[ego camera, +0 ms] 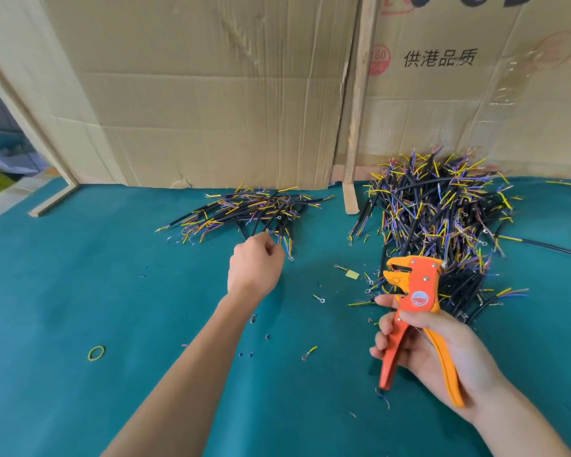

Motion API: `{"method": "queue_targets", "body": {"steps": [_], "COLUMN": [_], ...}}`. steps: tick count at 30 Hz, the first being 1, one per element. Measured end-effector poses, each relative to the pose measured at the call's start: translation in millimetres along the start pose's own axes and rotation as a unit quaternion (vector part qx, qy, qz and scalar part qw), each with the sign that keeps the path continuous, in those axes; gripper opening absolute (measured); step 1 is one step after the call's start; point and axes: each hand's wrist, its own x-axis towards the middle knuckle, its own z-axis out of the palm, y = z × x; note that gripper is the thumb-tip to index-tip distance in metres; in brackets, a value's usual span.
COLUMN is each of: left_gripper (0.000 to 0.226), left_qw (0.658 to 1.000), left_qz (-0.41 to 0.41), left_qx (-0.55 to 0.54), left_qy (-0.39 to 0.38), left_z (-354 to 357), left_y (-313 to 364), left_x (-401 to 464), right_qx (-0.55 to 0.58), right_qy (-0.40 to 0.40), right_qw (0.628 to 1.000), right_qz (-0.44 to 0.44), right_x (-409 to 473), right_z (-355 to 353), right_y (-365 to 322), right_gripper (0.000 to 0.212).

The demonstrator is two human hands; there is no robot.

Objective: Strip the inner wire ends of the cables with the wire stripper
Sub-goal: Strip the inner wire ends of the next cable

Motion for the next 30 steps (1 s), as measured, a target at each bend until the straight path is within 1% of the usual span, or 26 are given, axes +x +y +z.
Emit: {"method": "queue_targets", "body": {"steps": [2, 5, 8, 9, 10, 11, 13, 14, 18, 19, 21, 23, 26, 30], "left_gripper": [0.023, 0.023, 0.021, 0.021, 0.021, 0.019, 0.013, 0.011, 0.015, 0.016, 0.018, 0.019, 0.019, 0.021], "left_qw": [0.997, 0.975, 0.958, 0.956, 0.957, 0.958, 0.955, 0.953, 0.944, 0.944, 0.951, 0.961, 0.962, 0.955], "left_qz": [0.027, 0.044, 0.015, 0.026, 0.06, 0.111, 0.21, 0.243, 0.318, 0.325, 0.305, 0.267, 0.239, 0.257], "left_qx": [-0.063, -0.191, -0.268, -0.274, -0.266, -0.245, -0.182, -0.157, -0.072, -0.051, -0.041, -0.063, -0.094, -0.042], "left_qy": [0.039, 0.105, 0.102, 0.098, 0.1, 0.103, 0.102, 0.094, 0.042, 0.025, -0.005, -0.04, -0.096, -0.143], "left_z": [-3, -1, 12, 17, 20, 22, 23, 23, 24, 24, 22, 21, 17, 16], "left_y": [-1, 1, 2, 1, -1, -2, -3, -3, -3, -2, -1, 0, 2, 2], "left_x": [-27, -82, -137, -152, -165, -174, -185, -188, -193, -195, -196, -196, -195, -194], "right_qx": [-0.008, -0.024, -0.046, -0.054, -0.058, -0.063, -0.075, -0.076, -0.057, -0.05, -0.034, -0.024, -0.007, 0.038], "right_qy": [0.0, -0.004, -0.014, -0.017, -0.02, -0.026, -0.043, -0.053, -0.071, -0.075, -0.092, -0.111, -0.129, -0.125], "right_qw": [1.0, 1.0, 0.999, 0.998, 0.998, 0.997, 0.995, 0.994, 0.995, 0.995, 0.994, 0.993, 0.991, 0.991], "right_qz": [0.001, 0.002, 0.012, 0.02, 0.028, 0.037, 0.053, 0.058, 0.05, 0.047, 0.047, 0.044, 0.029, 0.017], "right_x": [2, 2, 0, -1, -2, -3, -3, -4, -4, -4, -5, -5, -3, 1], "right_z": [0, -1, 1, 3, 5, 8, 15, 19, 21, 19, 17, 15, 12, 9], "right_y": [2, 2, 1, 2, 2, 3, 5, 6, 7, 7, 5, 4, 5, 5], "right_gripper": [0.056, 0.052, 0.055, 0.057, 0.057, 0.057, 0.057, 0.056, 0.05, 0.05, 0.053, 0.063, 0.073, 0.074]}}
